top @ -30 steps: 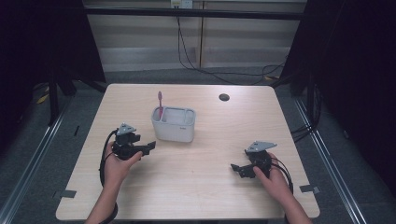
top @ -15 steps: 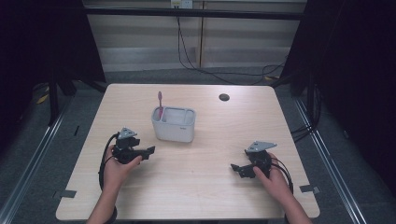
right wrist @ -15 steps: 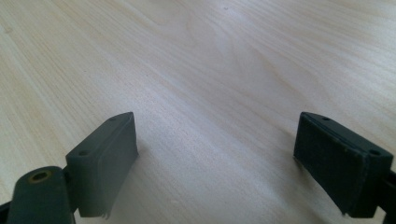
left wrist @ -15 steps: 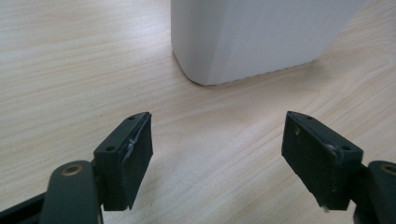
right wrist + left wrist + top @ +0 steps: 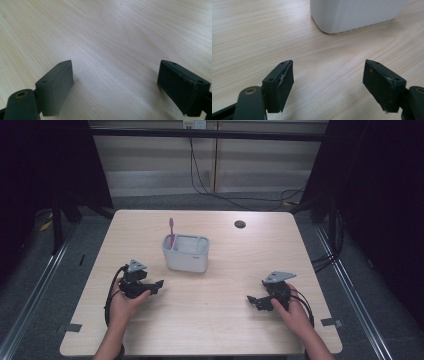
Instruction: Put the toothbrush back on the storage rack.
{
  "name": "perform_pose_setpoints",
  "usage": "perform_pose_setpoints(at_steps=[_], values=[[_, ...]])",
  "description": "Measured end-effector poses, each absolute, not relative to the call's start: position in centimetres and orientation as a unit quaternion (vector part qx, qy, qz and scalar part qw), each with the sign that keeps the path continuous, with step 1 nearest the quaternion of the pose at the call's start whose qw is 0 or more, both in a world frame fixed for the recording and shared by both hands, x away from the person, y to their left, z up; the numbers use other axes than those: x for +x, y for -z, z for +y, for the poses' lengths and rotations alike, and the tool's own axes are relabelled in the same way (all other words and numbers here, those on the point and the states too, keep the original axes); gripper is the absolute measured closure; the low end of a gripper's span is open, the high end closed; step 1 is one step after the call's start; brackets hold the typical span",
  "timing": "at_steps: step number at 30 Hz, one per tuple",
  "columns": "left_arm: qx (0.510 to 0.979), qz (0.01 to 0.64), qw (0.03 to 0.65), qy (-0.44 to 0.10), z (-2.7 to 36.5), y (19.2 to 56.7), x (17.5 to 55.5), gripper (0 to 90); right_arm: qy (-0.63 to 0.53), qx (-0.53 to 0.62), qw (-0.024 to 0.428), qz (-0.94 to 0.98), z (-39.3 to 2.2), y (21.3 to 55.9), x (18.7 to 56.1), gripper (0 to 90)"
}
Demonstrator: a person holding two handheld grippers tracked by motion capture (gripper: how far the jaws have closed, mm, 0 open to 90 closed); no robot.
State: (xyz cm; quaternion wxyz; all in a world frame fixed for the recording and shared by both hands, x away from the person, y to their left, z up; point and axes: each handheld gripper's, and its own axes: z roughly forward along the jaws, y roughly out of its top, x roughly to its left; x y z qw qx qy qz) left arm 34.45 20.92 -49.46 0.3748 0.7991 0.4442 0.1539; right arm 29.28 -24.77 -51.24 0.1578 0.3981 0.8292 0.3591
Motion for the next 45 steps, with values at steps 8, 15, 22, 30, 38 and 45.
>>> perform_pose_setpoints(at_steps=[8, 15, 22, 30, 38, 45], values=[[0.806, 0.438, 0.365, -0.159, 20.9, 49.8, 34.4, 24.5, -0.359, 0.398, 0.158, 0.829, -24.8, 51.2, 29.3, 12.8], [0.813, 0.432, 0.355, -0.162, 21.0, 50.1, 34.4, 24.2, -0.359, 0.398, 0.158, 0.829, -24.8, 51.2, 29.3, 12.8], [0.815, 0.431, 0.352, -0.161, 21.0, 50.3, 34.5, 24.0, -0.358, 0.398, 0.158, 0.829, -24.8, 51.2, 29.3, 12.8], [0.820, 0.425, 0.349, -0.158, 21.1, 50.5, 34.5, 23.5, -0.359, 0.398, 0.158, 0.829, -24.8, 51.2, 29.3, 12.8], [0.823, 0.416, 0.350, -0.165, 20.9, 50.7, 34.5, 21.5, -0.359, 0.398, 0.158, 0.829, -24.8, 51.2, 29.3, 12.8], [0.823, 0.412, 0.354, -0.164, 21.0, 50.8, 34.5, 20.7, -0.359, 0.398, 0.158, 0.829, -24.8, 51.2, 29.3, 12.8]])
